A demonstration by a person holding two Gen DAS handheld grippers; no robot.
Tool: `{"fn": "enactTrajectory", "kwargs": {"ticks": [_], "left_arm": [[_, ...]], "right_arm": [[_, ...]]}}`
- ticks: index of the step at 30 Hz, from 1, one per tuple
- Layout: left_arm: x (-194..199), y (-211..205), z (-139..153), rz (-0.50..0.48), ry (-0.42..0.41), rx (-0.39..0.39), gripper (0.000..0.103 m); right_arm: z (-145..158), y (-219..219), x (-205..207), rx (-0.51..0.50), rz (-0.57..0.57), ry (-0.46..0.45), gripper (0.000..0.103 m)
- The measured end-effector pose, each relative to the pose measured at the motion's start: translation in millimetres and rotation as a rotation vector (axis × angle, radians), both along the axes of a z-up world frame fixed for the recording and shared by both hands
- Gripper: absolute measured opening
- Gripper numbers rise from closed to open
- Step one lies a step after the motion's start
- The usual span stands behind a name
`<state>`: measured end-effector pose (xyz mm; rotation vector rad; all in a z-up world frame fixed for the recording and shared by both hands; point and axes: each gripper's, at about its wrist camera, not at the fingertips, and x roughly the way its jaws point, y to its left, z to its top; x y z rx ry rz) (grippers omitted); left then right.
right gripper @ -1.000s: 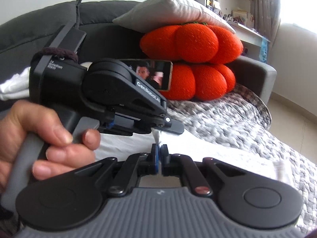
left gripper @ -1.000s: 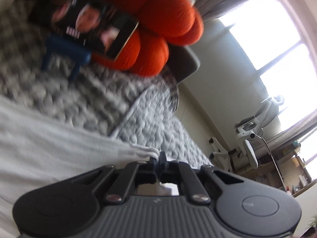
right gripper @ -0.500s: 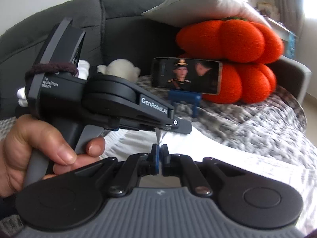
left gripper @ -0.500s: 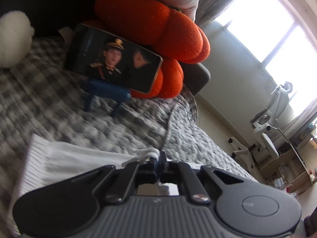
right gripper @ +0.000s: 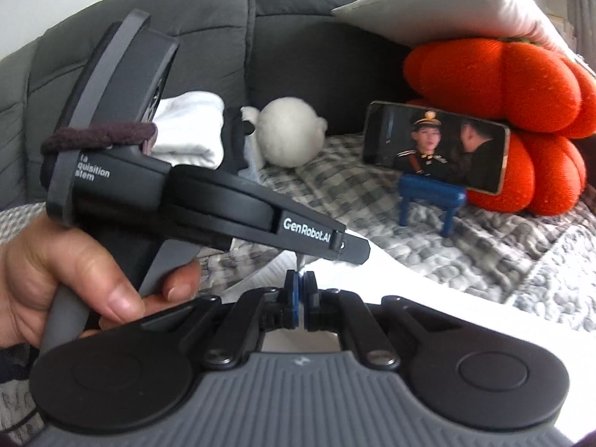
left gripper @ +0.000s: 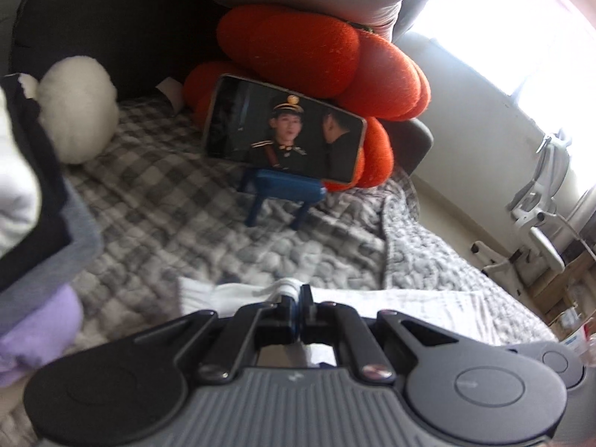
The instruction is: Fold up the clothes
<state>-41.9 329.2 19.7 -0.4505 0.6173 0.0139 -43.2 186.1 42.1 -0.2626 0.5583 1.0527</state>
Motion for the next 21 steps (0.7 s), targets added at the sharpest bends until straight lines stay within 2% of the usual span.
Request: {"fn": "enactTrajectory", "kwargs": {"ticks": [9,15,21], "left_arm": [[-5.2,3.8,-8.5,-0.003,0.025,0.067,0.002],[2.3,7.5,-18.9,0.011,0.047,0.025,0.003],[12.8,6.4,-19.4,0.023,0.05,0.045,0.003]], "right_arm": [[-11.0,10.5,-4.9,-0.023,0.022,0.026,0.004],[-14.6,10.8,-5.9,-0.026,0.019,0.046,0.004],[-13.5,8.0,-6.9,-0.02,0.02,0.053,0.004]]}}
